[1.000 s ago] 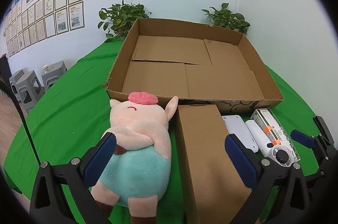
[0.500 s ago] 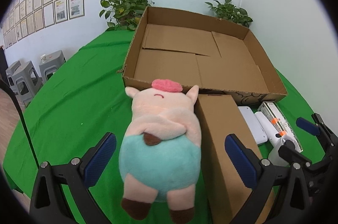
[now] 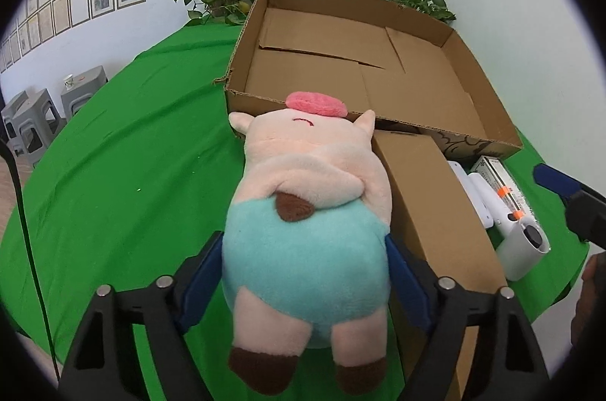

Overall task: Organize objects
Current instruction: 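Close the left tool on the pig plush while the right tool grips it too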

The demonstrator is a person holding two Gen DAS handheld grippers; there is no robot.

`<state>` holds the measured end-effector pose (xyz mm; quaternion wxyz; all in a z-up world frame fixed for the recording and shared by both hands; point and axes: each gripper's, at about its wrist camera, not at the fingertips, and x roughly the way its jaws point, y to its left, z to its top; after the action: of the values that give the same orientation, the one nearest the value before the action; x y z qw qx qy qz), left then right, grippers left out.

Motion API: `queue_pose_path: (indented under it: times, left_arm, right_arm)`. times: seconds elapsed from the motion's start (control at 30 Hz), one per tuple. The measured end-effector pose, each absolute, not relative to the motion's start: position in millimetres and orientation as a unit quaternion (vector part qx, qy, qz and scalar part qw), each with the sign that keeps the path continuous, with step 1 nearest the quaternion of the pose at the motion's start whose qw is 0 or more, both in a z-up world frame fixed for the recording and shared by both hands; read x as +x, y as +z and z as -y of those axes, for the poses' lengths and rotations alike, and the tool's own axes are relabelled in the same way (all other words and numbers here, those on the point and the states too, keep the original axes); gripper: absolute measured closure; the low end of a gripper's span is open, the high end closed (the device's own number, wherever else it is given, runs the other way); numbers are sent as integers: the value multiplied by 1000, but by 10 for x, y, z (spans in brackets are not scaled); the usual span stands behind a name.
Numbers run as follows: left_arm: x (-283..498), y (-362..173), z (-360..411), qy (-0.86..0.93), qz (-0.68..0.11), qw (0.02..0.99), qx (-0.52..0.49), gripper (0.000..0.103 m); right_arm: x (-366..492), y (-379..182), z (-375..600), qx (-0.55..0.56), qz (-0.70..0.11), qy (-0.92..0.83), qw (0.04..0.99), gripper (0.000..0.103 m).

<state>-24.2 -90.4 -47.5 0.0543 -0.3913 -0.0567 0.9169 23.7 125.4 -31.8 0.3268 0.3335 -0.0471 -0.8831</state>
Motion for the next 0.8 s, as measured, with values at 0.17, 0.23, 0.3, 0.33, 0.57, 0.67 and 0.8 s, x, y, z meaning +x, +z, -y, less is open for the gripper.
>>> queue_pose_path:
  times: [0.17, 0.23, 0.3, 0.33, 0.57, 0.67, 0.8]
  left_arm:
    - [-167, -466, 947, 918, 62, 56, -387, 33]
    - [-124, -462, 969, 919, 66, 58, -385, 34]
    - [-73, -457, 981, 920, 67, 58, -382, 35]
    - [-47, -457, 986, 921, 68, 57, -381, 35]
    - [129, -473, 1088, 924, 80, 62, -369, 38]
    - [182, -475, 1133, 924, 88, 63, -366, 39]
    - [243, -475, 1202, 923, 99, 66, -365, 39]
  right_arm:
    - [97, -359, -940, 358, 50, -862, 356, 0]
    - [46, -375, -783, 362, 46, -854, 371, 0]
    - [-11, -393, -614, 370, 43, -845, 384, 1]
    - [-43, -410, -539, 376, 43, -842, 385, 1]
    - [-224, -627, -52, 424, 45, -810, 402, 1]
    - [-216, -683, 121, 434, 34, -804, 405, 1]
    - [-211, -755, 282, 450, 26, -797, 402, 1]
